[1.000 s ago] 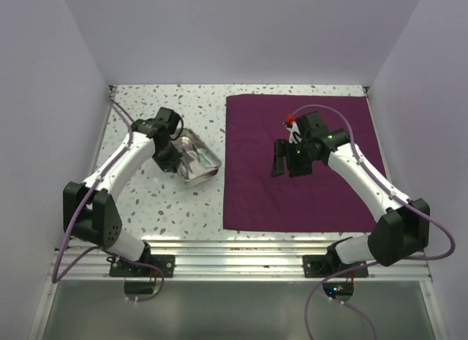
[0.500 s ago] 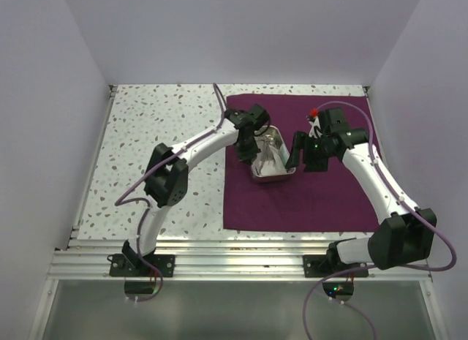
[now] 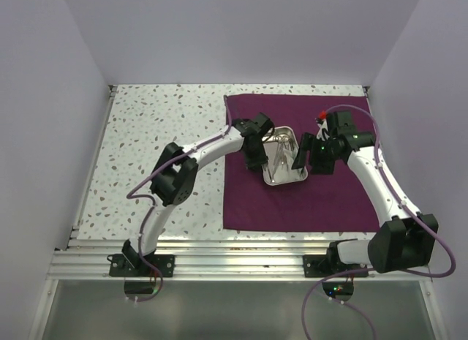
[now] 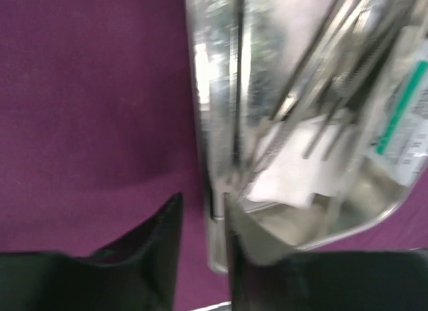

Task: Prepare the surgical pack

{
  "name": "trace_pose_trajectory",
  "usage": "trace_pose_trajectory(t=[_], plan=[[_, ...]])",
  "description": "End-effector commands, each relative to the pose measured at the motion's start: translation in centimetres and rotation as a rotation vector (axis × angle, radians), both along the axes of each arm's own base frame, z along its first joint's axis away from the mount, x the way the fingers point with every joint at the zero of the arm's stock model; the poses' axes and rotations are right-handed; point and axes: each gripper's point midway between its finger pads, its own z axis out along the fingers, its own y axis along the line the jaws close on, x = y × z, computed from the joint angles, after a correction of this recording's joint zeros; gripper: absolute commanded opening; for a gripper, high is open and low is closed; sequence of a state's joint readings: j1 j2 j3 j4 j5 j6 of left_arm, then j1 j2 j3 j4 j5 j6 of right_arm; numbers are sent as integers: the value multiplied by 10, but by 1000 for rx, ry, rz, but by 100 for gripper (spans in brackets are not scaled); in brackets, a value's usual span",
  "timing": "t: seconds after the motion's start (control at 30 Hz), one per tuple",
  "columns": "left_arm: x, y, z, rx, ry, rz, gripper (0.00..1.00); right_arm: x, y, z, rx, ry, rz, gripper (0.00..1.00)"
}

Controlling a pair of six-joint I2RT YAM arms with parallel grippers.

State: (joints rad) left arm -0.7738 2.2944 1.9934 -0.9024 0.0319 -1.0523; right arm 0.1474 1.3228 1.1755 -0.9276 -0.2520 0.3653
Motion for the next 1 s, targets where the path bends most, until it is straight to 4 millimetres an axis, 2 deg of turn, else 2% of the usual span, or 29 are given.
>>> trace_pose_trajectory(t=[0.0, 0.03, 0.07, 0.1, 0.13, 0.17, 0.27, 0.3, 0.33, 0.4, 0.47, 0.5, 0.53, 0.6, 0.63, 0.67, 0.7, 0.73, 0.77, 0.83, 0.87, 0.93, 0.97], plan=[[4, 1, 23, -113, -53, -56, 37, 5, -2, 1, 1, -11, -11, 71], [2, 7, 17, -108, -68, -79, 49, 6, -3, -1, -1, -6, -18, 71], [3, 10, 32, -124, -104, -88, 54, 10, -4, -3, -4, -6, -23, 71], [4, 15, 37, -118, -133, -112, 64, 13, -6, -4, -13, -9, -29, 70], [5, 20, 36, -111, -159, -124, 66, 16, -8, -8, -19, -2, -40, 71], [7, 23, 53, -118, -204, -138, 68, 20, -11, -9, -26, -4, -58, 71], [15, 40, 70, -60, -288, -168, 66, 31, -32, -19, -71, 26, -143, 71], [18, 47, 84, -71, -319, -166, 65, 34, -40, -22, -82, 33, -174, 70], [21, 52, 86, -69, -332, -168, 65, 38, -54, -26, -87, 45, -229, 70], [32, 65, 96, -78, -367, -144, 64, 49, -68, -37, -89, 69, -276, 70], [40, 66, 101, -98, -394, -158, 64, 59, -80, -40, -110, 78, -304, 71], [46, 71, 97, -90, -394, -152, 65, 62, -82, -51, -123, 114, -307, 72], [50, 72, 95, -93, -391, -155, 66, 66, -85, -51, -128, 117, -323, 73], [64, 84, 74, -67, -344, -127, 68, 76, -94, -51, -168, 109, -351, 78], [69, 85, 73, -71, -335, -132, 68, 80, -96, -57, -177, 126, -359, 80], [75, 86, 52, -61, -300, -140, 69, 88, -98, -54, -183, 110, -366, 83], [82, 89, 45, -67, -289, -148, 70, 92, -100, -55, -194, 111, -372, 85], [89, 82, 48, -86, -297, -195, 70, 96, -102, -65, -205, 136, -373, 85], [92, 78, 22, -75, -256, -227, 70, 102, -103, -64, -204, 130, -377, 85], [95, 75, 14, -61, -228, -272, 68, 109, -106, -79, -225, 159, -384, 86], [94, 77, 0, -51, -195, -273, 67, 115, -107, -81, -225, 158, -386, 86], [88, 79, -12, -55, -163, -282, 64, 120, -105, -88, -245, 166, -374, 86], [86, 81, -11, -53, -171, -278, 64, 124, -104, -95, -260, 180, -364, 86]])
